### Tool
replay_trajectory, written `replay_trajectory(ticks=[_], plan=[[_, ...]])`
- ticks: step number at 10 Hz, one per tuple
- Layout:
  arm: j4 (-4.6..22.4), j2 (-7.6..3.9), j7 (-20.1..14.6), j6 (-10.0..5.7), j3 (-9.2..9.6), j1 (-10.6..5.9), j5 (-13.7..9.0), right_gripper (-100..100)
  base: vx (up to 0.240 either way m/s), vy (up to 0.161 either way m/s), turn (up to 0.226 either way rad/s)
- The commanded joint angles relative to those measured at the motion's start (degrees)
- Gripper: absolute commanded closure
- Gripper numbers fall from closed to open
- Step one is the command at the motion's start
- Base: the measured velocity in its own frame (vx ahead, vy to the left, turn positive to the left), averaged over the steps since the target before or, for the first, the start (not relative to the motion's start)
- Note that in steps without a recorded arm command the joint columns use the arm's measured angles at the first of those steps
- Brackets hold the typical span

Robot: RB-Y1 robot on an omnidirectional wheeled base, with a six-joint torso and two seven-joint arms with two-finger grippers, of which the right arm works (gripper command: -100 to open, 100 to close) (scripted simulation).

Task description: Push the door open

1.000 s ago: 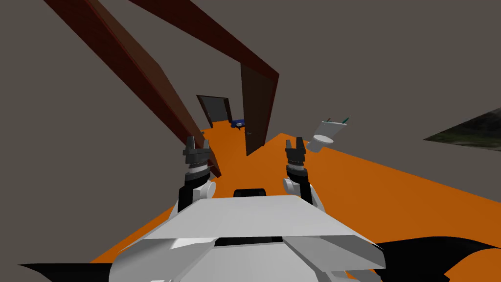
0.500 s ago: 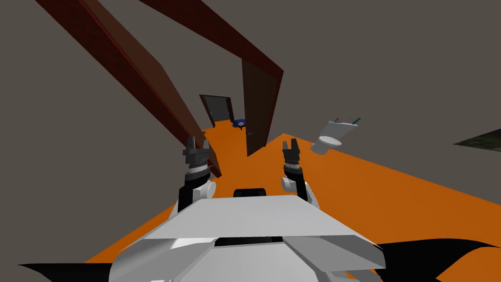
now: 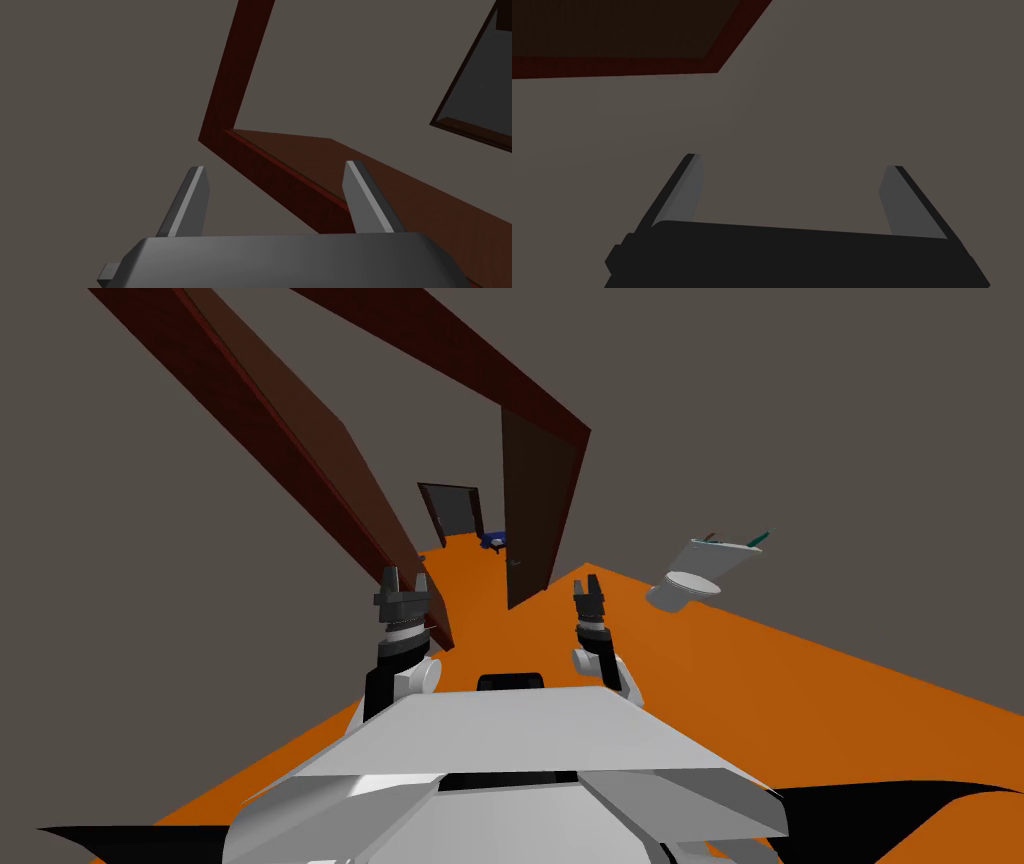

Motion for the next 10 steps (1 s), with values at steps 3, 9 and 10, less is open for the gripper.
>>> replay_trajectory(ticks=[3,9,10], plan=[[4.7,-0.54,-0.1,-0.71,-0.16,-1.64,-0.4,-100,0.089,-0.045,0.112],[14.0,-1.29,-0.3,-1.80,-0.58,-5.38,-1.0,-100,0.085,-0.056,0.114],[15.6,-1.41,-0.4,-1.99,-0.66,-6.03,-1.1,-100,0.094,-0.061,0.132]])
